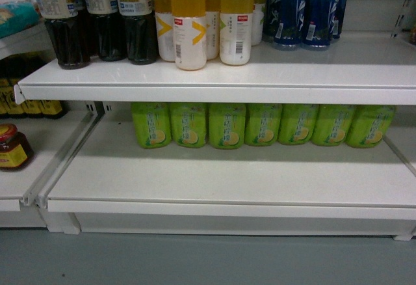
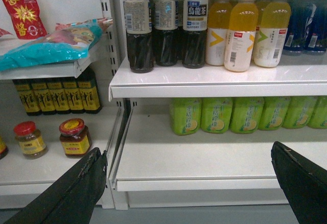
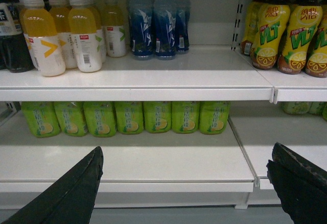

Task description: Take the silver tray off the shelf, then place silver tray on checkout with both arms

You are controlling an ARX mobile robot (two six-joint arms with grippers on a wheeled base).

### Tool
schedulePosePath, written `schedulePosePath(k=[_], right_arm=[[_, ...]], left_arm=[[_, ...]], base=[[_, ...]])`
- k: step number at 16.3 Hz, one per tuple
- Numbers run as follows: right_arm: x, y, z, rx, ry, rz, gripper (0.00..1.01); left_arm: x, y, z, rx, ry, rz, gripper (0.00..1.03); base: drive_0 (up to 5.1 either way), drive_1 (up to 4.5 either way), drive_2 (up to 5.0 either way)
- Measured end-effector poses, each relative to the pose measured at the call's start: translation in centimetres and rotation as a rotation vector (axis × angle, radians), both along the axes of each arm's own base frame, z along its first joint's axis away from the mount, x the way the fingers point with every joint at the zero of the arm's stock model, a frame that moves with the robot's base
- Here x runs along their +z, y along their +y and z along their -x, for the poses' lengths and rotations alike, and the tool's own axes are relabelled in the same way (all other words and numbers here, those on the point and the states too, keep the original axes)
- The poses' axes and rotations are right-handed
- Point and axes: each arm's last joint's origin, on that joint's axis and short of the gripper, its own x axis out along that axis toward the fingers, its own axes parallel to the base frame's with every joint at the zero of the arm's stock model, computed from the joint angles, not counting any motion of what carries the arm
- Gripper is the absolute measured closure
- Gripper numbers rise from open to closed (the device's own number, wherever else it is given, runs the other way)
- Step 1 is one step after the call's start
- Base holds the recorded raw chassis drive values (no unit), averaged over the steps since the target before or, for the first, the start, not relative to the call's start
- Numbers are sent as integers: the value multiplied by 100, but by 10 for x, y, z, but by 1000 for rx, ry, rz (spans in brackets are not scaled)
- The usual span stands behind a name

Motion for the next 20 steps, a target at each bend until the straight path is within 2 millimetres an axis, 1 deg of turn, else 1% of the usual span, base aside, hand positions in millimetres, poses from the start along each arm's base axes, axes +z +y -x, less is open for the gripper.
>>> schedulePosePath(k=[20], right_arm=[[0,0,0,0,0,0,3]], left_arm=[[0,0,0,1,0,0,5]], base=[[0,0,0]])
